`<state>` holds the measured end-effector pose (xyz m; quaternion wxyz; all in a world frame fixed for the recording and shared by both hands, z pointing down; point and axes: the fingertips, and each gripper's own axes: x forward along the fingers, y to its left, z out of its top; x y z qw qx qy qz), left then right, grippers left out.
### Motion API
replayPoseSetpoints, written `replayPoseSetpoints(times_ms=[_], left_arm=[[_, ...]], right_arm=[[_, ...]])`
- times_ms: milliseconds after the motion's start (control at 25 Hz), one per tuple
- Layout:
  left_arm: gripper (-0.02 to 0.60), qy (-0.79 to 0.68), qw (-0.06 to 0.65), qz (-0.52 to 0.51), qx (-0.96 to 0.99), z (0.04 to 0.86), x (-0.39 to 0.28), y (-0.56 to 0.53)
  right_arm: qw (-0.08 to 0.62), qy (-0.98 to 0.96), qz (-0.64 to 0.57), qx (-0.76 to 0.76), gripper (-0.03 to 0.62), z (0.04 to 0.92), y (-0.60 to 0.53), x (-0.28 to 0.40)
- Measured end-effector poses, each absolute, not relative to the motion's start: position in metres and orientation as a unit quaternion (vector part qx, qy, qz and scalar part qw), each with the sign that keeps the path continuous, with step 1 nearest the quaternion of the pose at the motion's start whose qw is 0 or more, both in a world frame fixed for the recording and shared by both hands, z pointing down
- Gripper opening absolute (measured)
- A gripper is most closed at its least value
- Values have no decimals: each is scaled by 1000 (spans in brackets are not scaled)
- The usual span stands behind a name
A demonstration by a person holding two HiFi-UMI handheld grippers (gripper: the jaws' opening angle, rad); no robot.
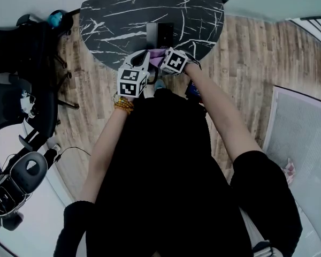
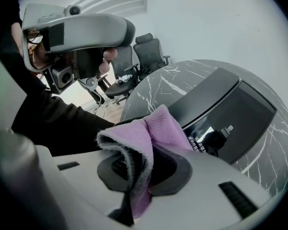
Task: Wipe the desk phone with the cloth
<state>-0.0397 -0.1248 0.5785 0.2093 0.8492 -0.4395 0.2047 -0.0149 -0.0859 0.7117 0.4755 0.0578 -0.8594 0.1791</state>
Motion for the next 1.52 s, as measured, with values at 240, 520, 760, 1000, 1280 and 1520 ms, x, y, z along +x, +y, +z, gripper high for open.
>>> replayPoseSetpoints(times_ms=[240,520,760,1000,1280,1520], left_arm=[[20,-442,209,204,848,579,-42,-125],[20,-452,215,199,843,576,-48,-126],[20,-446,213,203,845,578,-43,-124],[20,-440,209,204,849,577,-36,-124],[20,-439,210,204,849,577,-34,-124],[20,-443,212,204,847,578,-37,-124]], right_arm=[[476,-861,171,60,58,709,-92,-15],[405,-879,254,-12,60,687,-86,-8],[378,-900,214,20,60,640,-149,12],[353,-921,41,162,60,580,-237,31],[398,-876,-116,246,60,573,-257,43],[443,-863,-115,212,60,616,-228,38]])
